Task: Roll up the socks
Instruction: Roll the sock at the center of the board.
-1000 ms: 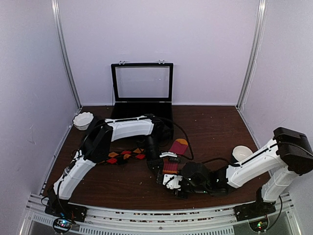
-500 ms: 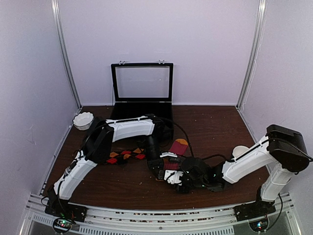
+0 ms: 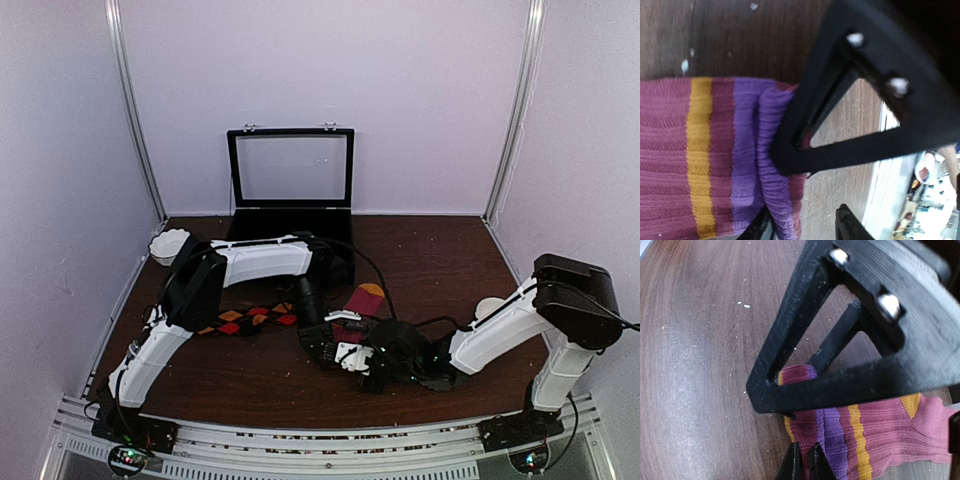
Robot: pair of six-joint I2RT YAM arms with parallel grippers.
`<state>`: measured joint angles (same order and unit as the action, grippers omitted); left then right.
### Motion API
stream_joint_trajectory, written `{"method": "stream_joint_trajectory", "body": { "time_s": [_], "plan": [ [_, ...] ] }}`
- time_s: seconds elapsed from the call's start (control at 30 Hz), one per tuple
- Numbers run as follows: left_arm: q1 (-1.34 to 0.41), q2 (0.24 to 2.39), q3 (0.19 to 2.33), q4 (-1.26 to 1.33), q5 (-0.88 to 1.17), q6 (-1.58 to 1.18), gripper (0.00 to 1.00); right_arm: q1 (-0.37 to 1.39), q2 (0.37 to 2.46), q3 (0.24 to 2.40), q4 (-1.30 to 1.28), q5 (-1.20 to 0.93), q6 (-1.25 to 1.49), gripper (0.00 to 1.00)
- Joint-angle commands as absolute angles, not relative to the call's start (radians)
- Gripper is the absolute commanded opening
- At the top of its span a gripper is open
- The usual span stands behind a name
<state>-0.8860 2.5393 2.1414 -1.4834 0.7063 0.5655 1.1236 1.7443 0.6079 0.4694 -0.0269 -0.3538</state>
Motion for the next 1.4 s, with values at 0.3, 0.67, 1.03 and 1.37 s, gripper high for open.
{"method": "stream_joint_trajectory", "body": {
  "time_s": [0.3, 0.67, 1.03, 1.37],
  "plan": [
    [-0.768, 2.156, 1.832, -1.099, 0.745, 0.494, 0.56, 1.049, 1.749, 0.565, 0.356, -0.188, -0.174, 0.00],
    [-0.711, 1.940, 1.613, -0.880, 0.784, 0.559, 0.54, 0.946, 1.748, 0.588, 0.301, -0.395, -0.021, 0.00],
    [-0.807, 1.964, 1.530, -0.835, 0.705, 0.632, 0.48, 0.853, 1.821, 0.649, 0.226, -0.549, 0.141, 0.00],
    [-0.911, 1.933, 1.433, -0.619, 0.579, 0.561, 0.45, 0.772, 1.906, 0.714, 0.148, -0.656, 0.243, 0.00]
  ]
}}
